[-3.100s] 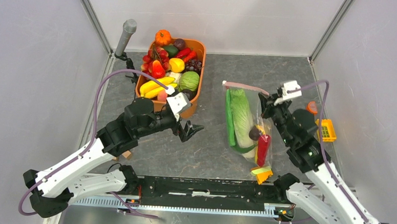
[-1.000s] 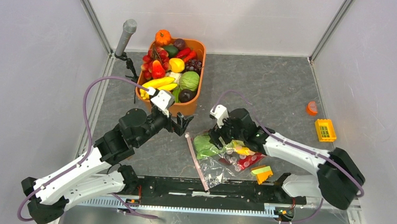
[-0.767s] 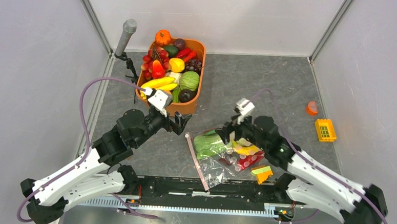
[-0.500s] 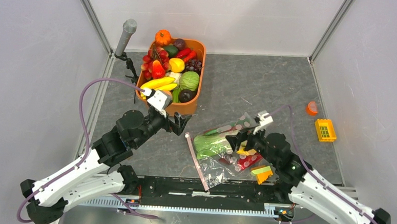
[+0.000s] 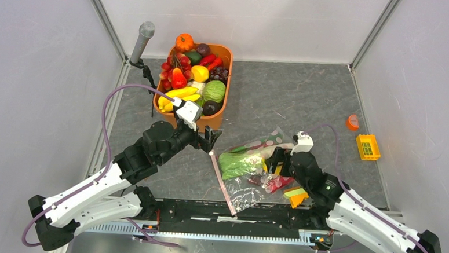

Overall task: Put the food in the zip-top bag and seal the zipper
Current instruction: Place the zipper food storage bag at the center of the board, then reset both arms

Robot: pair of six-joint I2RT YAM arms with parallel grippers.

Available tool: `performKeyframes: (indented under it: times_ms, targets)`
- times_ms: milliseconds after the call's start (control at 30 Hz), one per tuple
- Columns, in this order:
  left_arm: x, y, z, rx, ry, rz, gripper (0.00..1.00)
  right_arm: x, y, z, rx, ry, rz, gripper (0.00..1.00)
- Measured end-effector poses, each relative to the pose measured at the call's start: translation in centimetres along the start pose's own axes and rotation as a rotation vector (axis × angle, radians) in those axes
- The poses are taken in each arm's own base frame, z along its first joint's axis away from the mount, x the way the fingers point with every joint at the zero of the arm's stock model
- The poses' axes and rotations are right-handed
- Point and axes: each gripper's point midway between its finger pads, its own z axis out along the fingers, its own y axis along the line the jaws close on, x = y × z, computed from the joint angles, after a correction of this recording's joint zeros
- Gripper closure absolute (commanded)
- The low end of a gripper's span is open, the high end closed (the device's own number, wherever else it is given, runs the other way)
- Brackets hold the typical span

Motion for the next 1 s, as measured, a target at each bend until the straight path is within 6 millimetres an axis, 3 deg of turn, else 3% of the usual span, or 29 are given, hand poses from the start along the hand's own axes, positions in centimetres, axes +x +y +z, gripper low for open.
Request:
performKeyframes:
  times_ms: [100, 267, 400, 533, 633, 767, 900, 1000]
  targets:
    - [0.0, 0.0, 0.0, 0.000, 0.001, -0.001, 0.00, -0.1, 0.5, 1.1, -0.004, 0.000, -0.032, 0.02]
    - [0.2, 0.6, -0.2, -0.038, 0.006, -0.029, 0.00, -1.9, 2.1, 3.1, -0.036, -0.026, -0.145, 0.02]
    - [0.4, 1.0, -0.4, -0.059, 0.012, -0.041, 0.00, -5.6, 3.4, 3.9, -0.034, -0.058, -0.278, 0.02]
    - [0.7, 1.7, -0.7, -0.099, 0.024, -0.041, 0.00, -10.4, 4.1, 2.6, -0.016, -0.179, -0.366, 0.02]
    - [0.6, 2.7, -0.8, -0.157, 0.017, -0.040, 0.00, -13.1, 2.7, 0.8, 0.061, -0.284, -0.393, 0.02]
    - [0.5, 4.5, -1.0, -0.253, 0.045, -0.044, 0.00, -16.0, -1.4, -1.1, 0.229, -0.381, -0.358, 0.02]
    - [-0.7, 9.0, -1.2, -0.389, 0.056, -0.136, 0.00, -16.5, -6.3, -1.1, 0.392, -0.349, -0.311, 0.02]
    - [-1.1, 13.0, -2.5, -0.512, 0.048, -0.218, 0.00, -15.5, -8.3, -0.4, 0.433, -0.282, -0.298, 0.02]
